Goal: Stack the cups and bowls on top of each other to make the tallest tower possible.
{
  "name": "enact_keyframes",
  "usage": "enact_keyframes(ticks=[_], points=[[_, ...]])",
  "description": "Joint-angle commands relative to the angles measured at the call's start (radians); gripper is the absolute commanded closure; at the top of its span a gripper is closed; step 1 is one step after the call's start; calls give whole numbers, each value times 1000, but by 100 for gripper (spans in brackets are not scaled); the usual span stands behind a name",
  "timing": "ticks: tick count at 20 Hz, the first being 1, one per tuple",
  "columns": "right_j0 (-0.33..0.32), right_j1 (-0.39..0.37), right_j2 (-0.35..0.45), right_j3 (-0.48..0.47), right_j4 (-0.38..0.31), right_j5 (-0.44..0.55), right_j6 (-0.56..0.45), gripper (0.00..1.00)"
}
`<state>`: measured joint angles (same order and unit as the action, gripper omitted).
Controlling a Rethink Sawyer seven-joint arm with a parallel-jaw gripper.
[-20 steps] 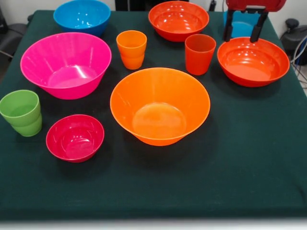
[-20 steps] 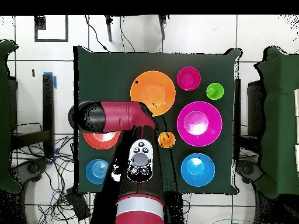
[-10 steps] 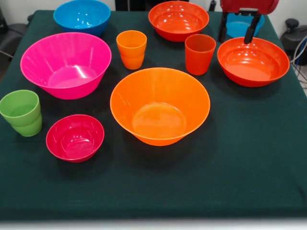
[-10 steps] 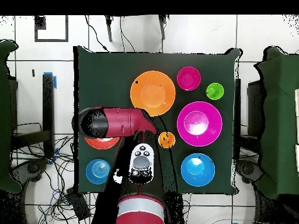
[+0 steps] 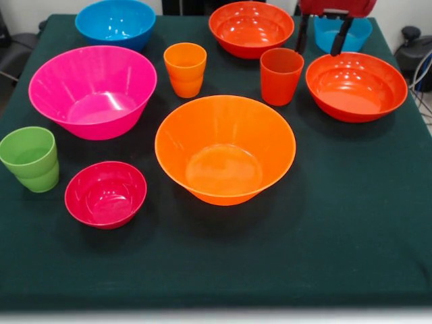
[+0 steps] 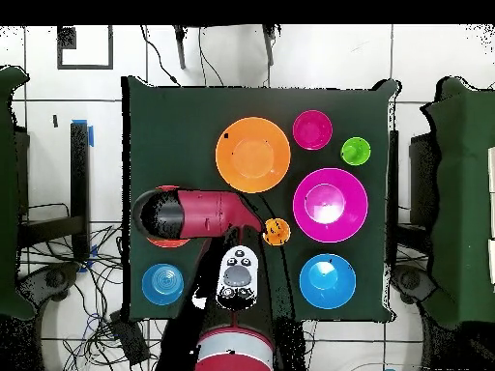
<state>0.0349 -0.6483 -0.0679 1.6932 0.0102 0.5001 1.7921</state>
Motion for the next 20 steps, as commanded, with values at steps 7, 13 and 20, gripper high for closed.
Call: enact_keyframes(ticks=[7,13,20], points=[[-37,90,59,95,7,-204,198,0],[-23,104,51,97,11,-221,212,0],[-14,86,35,155,49,-242,267,0]])
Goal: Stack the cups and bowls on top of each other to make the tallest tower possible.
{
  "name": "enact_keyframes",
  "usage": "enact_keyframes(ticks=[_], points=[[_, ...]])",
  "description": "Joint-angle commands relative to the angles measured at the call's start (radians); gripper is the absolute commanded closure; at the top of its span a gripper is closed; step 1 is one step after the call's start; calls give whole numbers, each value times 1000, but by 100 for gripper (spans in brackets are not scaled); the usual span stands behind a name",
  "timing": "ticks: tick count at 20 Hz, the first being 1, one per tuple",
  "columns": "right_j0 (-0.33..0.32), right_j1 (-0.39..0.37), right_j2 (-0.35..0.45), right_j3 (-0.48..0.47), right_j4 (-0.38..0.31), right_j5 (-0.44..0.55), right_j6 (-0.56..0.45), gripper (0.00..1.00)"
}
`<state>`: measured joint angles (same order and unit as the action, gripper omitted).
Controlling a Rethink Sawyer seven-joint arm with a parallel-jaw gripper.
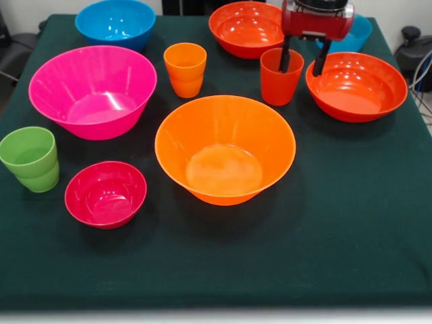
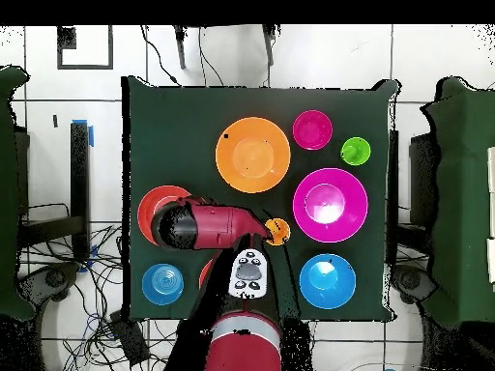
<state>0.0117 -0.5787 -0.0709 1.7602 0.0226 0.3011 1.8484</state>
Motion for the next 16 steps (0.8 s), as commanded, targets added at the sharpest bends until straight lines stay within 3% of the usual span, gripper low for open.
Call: enact_keyframes(ticks=[1,10,16], points=[[20,12,34,85,30,-39,205,0],[48,9,19,81,40,-28,229,0],[55,57,16,62,33,-66,247,0]])
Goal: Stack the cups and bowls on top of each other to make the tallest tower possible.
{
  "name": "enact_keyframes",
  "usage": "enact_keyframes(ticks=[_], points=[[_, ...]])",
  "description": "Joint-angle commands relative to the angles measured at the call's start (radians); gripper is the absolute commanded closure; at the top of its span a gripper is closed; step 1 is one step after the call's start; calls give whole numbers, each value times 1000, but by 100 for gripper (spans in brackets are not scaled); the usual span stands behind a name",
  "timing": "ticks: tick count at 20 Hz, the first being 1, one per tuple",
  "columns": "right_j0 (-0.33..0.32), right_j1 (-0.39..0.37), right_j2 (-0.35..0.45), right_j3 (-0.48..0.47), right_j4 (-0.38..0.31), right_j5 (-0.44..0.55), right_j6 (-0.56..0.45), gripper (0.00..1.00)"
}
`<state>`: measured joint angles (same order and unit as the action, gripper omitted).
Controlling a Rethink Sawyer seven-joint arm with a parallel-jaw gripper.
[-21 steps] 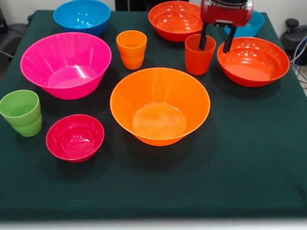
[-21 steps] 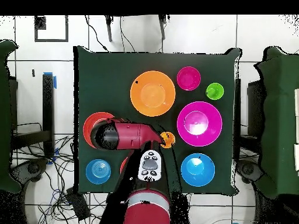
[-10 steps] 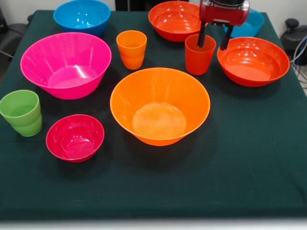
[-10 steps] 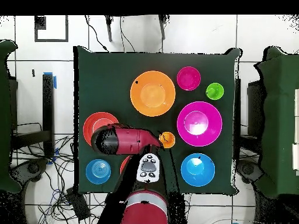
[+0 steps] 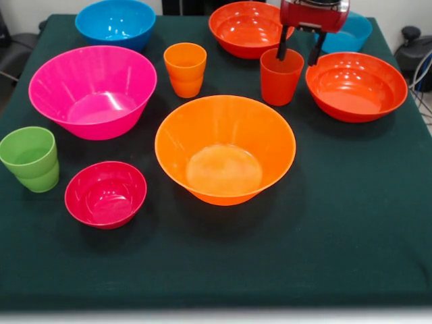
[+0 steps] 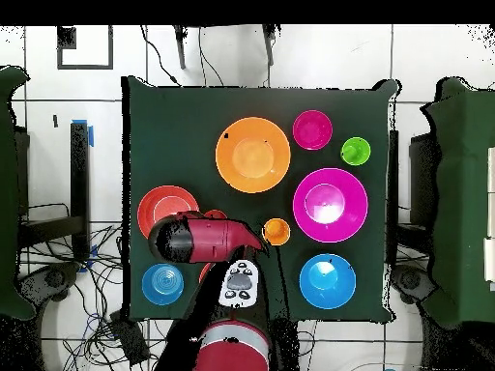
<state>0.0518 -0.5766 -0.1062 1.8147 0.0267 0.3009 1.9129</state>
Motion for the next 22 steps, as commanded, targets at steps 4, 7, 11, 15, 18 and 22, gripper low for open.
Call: enact_keyframes(ticks=[4,7,11,15,18,22], points=[[23,69,46,2,30,-68,195,0],[24,81,45,1,31,-76,203,0],[34,95,37,-5,27,-85,209,0],[51,104,19,-11,25,-92,212,0],[60,114,9,-17,29,-97,215,0],[68,120,3,-22,34,-98,213,0]])
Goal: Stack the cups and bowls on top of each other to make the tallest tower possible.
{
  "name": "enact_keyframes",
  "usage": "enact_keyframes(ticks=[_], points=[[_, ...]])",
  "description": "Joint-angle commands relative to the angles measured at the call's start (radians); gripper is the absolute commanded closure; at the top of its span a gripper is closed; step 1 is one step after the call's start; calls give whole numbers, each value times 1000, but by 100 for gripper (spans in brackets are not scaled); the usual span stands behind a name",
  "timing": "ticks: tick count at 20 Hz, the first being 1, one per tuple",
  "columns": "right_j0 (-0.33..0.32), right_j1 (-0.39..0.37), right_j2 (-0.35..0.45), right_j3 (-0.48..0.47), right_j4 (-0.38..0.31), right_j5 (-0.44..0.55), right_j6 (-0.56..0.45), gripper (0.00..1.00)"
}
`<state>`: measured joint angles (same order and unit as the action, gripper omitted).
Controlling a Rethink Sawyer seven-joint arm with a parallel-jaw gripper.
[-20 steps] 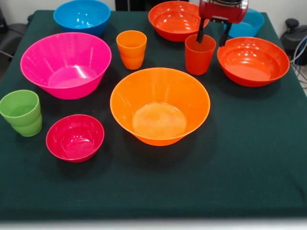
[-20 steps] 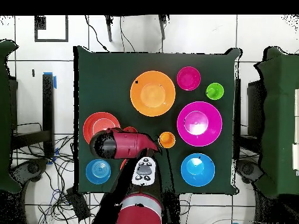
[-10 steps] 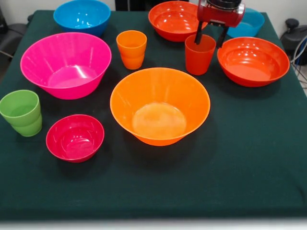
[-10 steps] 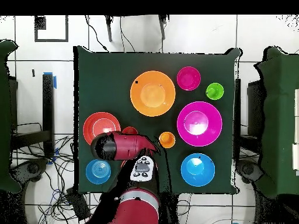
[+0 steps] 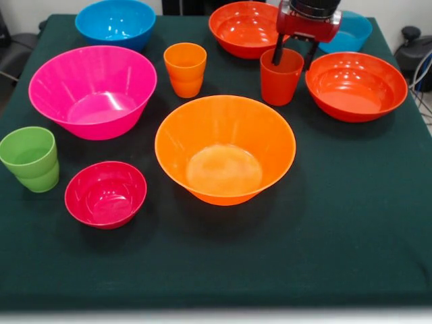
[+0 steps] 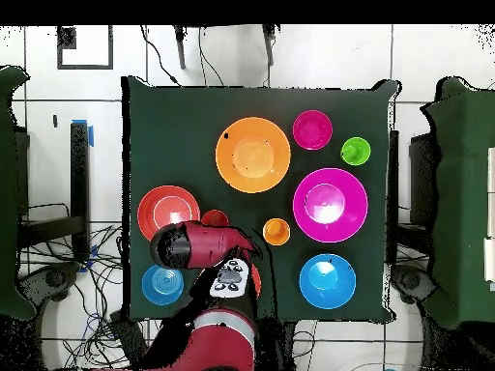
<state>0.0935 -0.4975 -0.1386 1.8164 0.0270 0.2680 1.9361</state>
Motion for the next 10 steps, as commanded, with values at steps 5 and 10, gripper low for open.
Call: enact_keyframes(ticks=[5,10], points=[[35,42,29,-30,40,-58,189,0],[42,54,22,-34,46,-67,194,0]])
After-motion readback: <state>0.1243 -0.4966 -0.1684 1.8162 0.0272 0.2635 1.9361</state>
